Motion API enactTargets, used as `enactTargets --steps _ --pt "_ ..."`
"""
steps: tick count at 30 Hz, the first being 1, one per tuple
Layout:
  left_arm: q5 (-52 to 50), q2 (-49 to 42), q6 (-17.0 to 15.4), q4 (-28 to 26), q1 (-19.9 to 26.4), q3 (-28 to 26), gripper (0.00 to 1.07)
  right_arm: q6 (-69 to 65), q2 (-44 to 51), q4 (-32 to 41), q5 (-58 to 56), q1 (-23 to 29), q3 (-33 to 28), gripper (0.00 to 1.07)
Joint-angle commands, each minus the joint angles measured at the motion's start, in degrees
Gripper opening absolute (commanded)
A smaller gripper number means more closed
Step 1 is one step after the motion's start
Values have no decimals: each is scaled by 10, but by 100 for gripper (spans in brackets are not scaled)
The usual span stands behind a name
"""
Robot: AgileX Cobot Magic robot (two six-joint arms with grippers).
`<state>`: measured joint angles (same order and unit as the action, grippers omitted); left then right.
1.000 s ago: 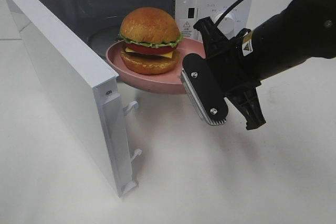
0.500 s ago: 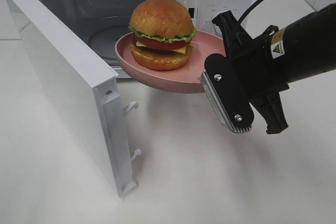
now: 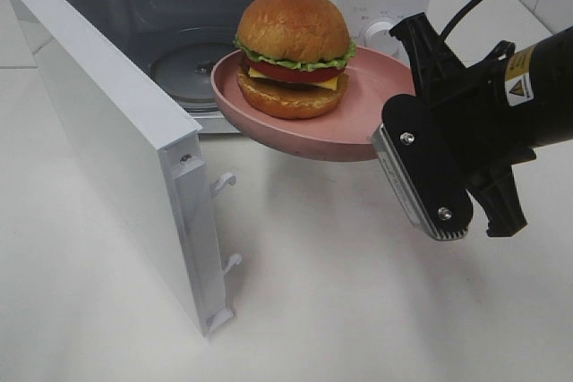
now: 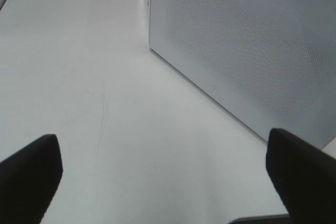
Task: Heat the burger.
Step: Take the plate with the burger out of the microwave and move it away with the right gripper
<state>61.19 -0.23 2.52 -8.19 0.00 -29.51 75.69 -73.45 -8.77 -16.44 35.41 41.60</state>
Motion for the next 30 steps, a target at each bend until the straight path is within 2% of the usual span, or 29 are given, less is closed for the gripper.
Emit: enactTargets --steps 1,16,30 --pt "2 -7 -3 -2 1 -1 98 -24 33 -21 32 -2 -9 0" --pt "2 -7 -3 -2 1 -1 98 -33 129 -31 -7 -2 -72 0" --pt "2 -7 -3 -2 1 -1 98 -57 209 -44 -56 -2 -108 0"
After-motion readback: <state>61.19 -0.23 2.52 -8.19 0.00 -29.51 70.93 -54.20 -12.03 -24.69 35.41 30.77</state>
